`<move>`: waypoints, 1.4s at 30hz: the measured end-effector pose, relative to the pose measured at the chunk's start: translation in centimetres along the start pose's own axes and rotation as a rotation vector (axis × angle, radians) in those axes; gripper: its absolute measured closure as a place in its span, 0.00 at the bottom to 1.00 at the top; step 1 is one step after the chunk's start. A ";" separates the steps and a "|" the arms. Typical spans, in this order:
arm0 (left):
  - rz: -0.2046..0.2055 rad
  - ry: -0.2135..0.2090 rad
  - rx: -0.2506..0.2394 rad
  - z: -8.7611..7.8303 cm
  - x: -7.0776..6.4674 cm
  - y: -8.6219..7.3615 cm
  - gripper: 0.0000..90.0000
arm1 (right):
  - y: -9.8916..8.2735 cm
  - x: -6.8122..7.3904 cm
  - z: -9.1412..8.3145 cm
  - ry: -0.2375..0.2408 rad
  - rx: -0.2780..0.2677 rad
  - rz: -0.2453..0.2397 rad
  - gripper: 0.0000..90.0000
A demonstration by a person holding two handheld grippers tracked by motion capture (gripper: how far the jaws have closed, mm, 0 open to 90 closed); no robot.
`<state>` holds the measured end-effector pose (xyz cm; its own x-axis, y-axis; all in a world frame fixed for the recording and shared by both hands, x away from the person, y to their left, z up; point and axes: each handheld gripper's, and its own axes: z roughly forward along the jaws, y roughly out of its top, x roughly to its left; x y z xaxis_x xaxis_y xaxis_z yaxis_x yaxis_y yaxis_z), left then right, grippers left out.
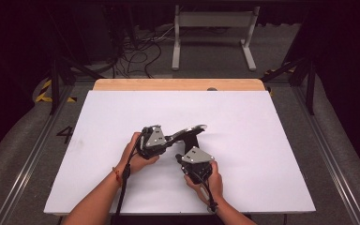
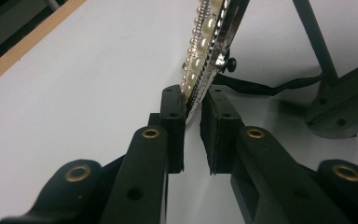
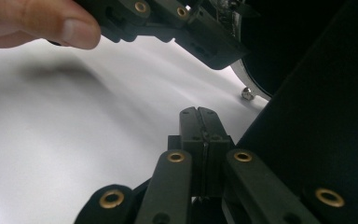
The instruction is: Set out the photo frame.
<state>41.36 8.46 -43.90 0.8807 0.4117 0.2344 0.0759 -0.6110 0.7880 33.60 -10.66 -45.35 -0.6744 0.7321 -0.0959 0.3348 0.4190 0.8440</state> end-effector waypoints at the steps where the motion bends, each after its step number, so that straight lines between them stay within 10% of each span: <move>1: 0.008 0.004 0.005 0.0 0.0 0.1 0.89 | 0.0 0.0 0.0 0.003 -0.001 0.001 1.00; 18: 0.077 0.015 0.036 -0.6 -1.3 0.5 0.90 | -0.4 -1.2 -0.9 0.000 0.018 0.009 1.00; 42: 0.035 0.013 -0.005 0.1 -1.4 0.3 0.85 | -0.5 -1.9 -1.8 0.020 0.035 0.023 1.00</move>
<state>40.15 7.68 -44.07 0.8764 0.3992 0.2693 0.0429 -0.6218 0.7820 33.49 -13.26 -44.64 -0.6788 0.7313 -0.0659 0.3729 0.4207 0.8270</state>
